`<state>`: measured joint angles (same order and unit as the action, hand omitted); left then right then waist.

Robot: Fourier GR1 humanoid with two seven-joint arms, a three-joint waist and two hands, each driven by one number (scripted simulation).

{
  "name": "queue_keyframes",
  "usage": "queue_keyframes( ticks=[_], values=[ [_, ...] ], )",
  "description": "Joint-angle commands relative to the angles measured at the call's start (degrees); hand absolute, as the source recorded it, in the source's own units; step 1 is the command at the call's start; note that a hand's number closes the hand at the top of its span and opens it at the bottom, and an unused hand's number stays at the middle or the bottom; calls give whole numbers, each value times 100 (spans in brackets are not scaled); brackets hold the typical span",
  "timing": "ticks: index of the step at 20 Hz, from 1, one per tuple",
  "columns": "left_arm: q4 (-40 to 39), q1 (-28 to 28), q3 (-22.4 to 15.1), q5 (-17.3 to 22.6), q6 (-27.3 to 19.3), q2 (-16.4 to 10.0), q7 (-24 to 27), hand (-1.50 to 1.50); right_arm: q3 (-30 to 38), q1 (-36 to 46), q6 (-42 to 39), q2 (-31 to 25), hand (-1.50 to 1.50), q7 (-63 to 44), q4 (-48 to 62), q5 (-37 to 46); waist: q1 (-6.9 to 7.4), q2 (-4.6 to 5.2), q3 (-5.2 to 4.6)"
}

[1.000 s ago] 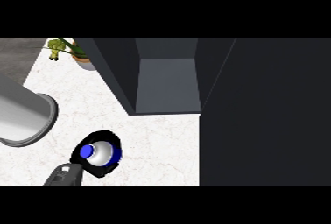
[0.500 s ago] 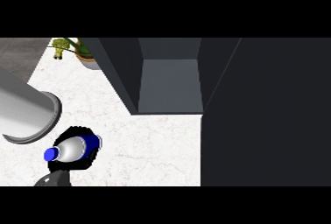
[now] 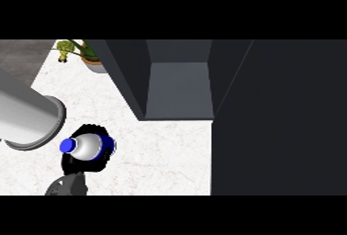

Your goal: Pick up the bottled water, place it into the cabinet and close the cabinet

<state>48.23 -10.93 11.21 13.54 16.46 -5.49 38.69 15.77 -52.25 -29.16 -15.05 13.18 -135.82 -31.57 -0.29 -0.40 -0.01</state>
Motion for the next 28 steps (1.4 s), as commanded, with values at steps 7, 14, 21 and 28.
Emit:
queue_keyframes(
  ticks=[7,14,21,28],
  values=[
    [1807,87,-1146,168,-1179,540,-1325,150,221,-381,210,-91,-150,-408,-1136,-898,-31,3,-3],
    [2634,-220,-2378,336,-2825,548,-1965,150,115,-226,155,-101,-150,-361,-934,-656,-59,14,-3],
    [2060,-1100,-3045,352,-4275,549,-1882,150,323,-441,97,-169,-150,-324,-1116,-1001,-192,32,-9],
    [826,-2359,-2888,322,-4871,549,-2286,150,129,17,257,-225,-150,-424,-919,-994,-186,74,-10]
  ],
)
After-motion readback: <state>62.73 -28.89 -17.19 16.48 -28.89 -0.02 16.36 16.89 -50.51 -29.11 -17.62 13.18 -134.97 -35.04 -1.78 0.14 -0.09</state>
